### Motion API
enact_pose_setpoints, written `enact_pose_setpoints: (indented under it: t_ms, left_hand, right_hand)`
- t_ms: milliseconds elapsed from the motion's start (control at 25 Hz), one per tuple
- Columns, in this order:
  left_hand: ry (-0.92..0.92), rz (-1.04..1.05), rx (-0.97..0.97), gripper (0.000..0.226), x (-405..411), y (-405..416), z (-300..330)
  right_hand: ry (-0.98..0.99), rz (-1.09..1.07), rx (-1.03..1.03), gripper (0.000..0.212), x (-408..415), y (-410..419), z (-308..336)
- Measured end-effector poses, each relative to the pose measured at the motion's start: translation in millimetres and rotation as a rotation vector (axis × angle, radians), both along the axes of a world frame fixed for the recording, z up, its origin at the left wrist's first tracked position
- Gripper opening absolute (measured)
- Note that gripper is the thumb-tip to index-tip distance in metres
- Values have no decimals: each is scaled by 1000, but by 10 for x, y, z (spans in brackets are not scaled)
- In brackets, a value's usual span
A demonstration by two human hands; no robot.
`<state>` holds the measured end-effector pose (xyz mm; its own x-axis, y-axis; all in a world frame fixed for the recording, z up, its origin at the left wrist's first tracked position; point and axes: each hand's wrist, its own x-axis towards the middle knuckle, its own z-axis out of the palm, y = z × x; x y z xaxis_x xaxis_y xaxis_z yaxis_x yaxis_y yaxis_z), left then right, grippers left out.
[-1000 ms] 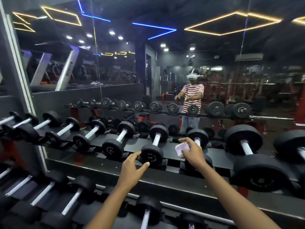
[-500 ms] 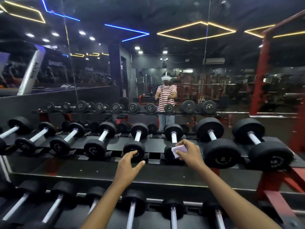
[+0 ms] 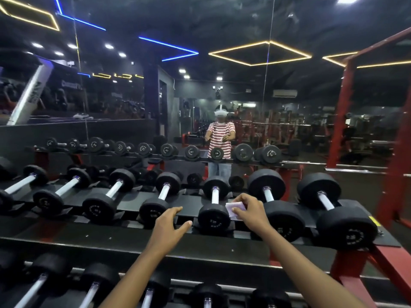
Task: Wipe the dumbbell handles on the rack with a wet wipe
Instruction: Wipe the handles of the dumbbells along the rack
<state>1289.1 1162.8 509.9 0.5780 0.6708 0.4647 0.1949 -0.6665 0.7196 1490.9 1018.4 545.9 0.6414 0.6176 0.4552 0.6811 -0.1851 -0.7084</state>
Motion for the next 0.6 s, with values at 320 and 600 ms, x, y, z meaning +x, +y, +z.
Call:
enact_pose_setpoints:
  t_ms: [320, 600]
  left_hand:
    - [-44, 90, -42, 56, 969, 89, -215]
    - [-85, 226, -57, 57, 1612, 44, -498]
  right_hand:
    - [-96, 126, -95, 10, 985, 520, 73]
    - [-325, 259, -236, 17, 1490, 1102, -186]
